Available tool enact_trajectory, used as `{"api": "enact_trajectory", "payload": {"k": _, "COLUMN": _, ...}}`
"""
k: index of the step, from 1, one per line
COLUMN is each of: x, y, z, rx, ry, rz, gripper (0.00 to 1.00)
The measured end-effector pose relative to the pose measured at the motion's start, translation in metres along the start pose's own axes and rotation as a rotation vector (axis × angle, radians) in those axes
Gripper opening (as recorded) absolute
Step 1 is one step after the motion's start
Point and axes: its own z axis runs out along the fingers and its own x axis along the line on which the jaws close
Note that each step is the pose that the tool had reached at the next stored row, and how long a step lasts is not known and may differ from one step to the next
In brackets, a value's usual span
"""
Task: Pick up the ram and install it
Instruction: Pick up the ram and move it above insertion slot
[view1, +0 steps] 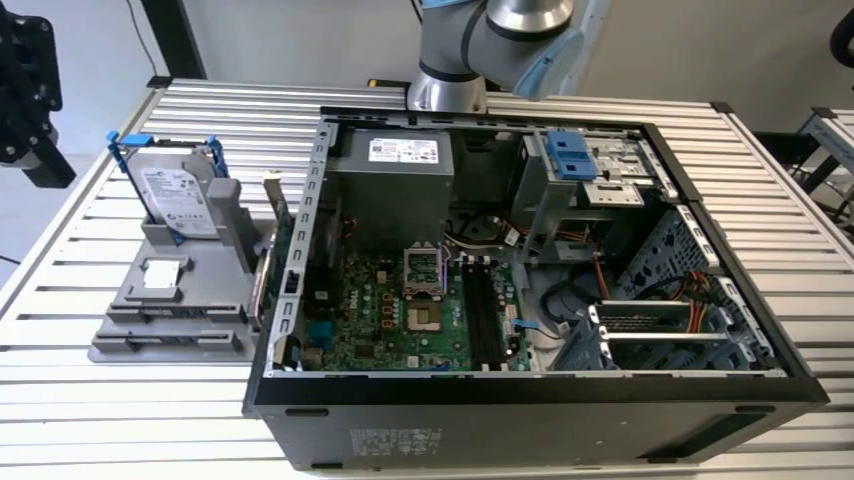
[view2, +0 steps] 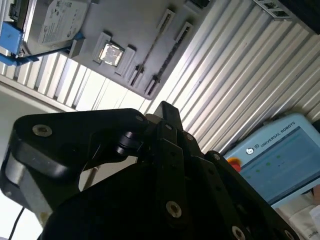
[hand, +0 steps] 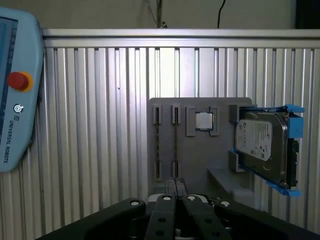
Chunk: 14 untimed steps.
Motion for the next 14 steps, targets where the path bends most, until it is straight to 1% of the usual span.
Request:
{"api": "enact_trajectory", "payload": {"k": 3, "x": 0.0000, "y": 0.0000, "z": 0.0000, "rx": -0.0001, "ry": 0.0000, "rz": 0.000, "gripper": 0.00}}
{"api": "enact_trajectory", "payload": {"k": 4, "x": 0.0000, "y": 0.0000, "z": 0.0000, "rx": -0.0001, "ry": 0.0000, "rz": 0.000, "gripper": 1.00}}
{"api": "enact_trajectory", "payload": {"k": 14, "x": 0.0003, "y": 0.0000, "z": 0.0000, "rx": -0.0001, "ry": 0.0000, "rz": 0.000, "gripper": 1.00}}
